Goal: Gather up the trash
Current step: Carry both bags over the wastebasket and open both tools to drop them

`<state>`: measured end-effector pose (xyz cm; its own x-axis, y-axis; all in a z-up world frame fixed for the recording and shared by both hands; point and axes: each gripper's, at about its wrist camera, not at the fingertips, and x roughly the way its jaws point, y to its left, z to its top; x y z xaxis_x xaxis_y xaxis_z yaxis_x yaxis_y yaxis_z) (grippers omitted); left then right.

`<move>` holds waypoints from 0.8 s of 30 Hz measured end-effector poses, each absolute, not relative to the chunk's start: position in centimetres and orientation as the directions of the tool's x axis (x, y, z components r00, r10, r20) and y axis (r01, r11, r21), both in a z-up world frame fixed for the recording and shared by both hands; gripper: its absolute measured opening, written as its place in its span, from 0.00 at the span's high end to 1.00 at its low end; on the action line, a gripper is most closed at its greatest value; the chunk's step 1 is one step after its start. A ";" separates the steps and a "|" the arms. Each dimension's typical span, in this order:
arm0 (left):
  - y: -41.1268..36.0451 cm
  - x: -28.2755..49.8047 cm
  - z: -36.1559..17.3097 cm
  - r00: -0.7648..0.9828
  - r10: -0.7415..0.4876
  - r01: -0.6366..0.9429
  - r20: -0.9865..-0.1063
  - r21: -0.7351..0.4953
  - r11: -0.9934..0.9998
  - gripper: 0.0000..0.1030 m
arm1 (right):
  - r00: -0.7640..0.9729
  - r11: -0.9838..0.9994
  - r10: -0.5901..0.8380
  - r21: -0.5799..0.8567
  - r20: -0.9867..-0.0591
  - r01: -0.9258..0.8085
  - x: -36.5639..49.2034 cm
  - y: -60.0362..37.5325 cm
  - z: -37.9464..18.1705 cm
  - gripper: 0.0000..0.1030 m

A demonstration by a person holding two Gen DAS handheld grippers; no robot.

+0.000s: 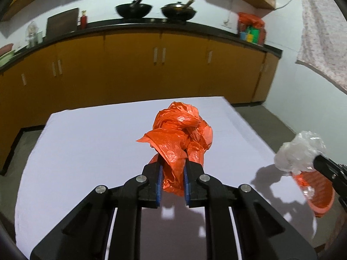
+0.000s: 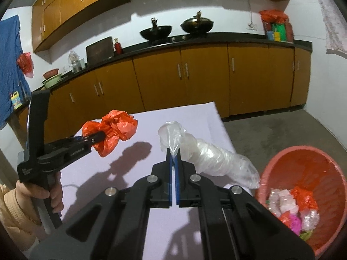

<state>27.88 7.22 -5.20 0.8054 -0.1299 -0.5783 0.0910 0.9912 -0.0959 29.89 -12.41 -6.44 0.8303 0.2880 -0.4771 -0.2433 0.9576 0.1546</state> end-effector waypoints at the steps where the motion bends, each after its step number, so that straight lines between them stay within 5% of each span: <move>1: 6.7 27.7 -5.0 0.806 -0.141 0.103 -0.575 -0.098 0.990 0.86 | 0.835 0.959 0.282 0.157 -0.471 -0.236 29.6 -12.9 -6.2 0.96; 24: -10.4 25.5 -3.3 0.701 -0.475 0.451 -0.532 -0.186 0.873 0.86 | 0.911 0.983 0.014 0.170 -0.412 0.062 23.4 -28.1 -3.9 0.97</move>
<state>25.54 -10.43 -3.28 0.7006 -0.4751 -0.5324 0.4508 0.8731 -0.1858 23.35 -28.06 -3.92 0.9111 0.0135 -0.4121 0.0624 0.9835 0.1701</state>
